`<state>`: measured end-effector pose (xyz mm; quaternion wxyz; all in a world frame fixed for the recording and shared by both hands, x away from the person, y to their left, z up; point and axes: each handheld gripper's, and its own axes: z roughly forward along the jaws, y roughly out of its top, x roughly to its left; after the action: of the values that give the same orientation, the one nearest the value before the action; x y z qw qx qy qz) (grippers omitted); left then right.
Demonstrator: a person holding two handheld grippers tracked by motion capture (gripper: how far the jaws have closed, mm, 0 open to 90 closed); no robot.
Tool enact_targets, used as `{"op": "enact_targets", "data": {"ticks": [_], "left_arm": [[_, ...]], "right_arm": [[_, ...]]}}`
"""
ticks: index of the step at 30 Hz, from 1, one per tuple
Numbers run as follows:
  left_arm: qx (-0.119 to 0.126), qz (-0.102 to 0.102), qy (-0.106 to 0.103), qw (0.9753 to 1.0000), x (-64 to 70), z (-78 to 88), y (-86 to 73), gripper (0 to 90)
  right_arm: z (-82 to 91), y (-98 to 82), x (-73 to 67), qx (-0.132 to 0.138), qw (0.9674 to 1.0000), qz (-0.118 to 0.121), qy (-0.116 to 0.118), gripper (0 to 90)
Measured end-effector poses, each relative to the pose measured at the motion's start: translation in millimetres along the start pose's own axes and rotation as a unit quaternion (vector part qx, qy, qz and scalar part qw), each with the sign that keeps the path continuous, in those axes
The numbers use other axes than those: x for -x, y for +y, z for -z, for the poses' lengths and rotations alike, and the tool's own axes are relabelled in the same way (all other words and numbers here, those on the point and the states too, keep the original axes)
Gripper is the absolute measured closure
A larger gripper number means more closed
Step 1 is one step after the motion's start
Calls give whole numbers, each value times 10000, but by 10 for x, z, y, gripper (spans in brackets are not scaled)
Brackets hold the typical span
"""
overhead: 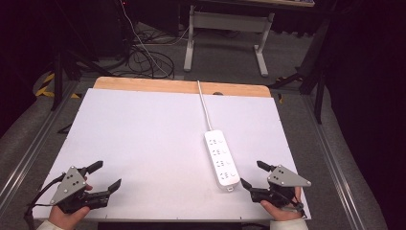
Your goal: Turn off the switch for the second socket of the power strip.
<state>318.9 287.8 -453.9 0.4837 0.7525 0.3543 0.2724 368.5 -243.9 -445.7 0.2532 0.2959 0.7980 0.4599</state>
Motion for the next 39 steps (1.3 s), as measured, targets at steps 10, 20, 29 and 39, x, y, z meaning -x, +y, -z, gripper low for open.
{"op": "enact_targets", "data": {"ticks": [10, 20, 29, 39], "left_arm": [[-7, -91, 95, 9999, -1, 8, 6, 184], [2, -4, 16, 10000, 3, 13, 9, 184], [-9, -169, 112, 9998, 19, 14, 6, 187], [-29, -154, 108, 9998, 25, 10, 3, 187]], "right_arm": [[6, 7, -9, 9, 10000, 42, 5, 216], [12, 18, -19, 30, 10000, 52, -26, 216], [10, 75, -30, -39, 9999, 135, -48, 265], [-4, 256, 25, 23, 10000, 27, 1, 305]]}}
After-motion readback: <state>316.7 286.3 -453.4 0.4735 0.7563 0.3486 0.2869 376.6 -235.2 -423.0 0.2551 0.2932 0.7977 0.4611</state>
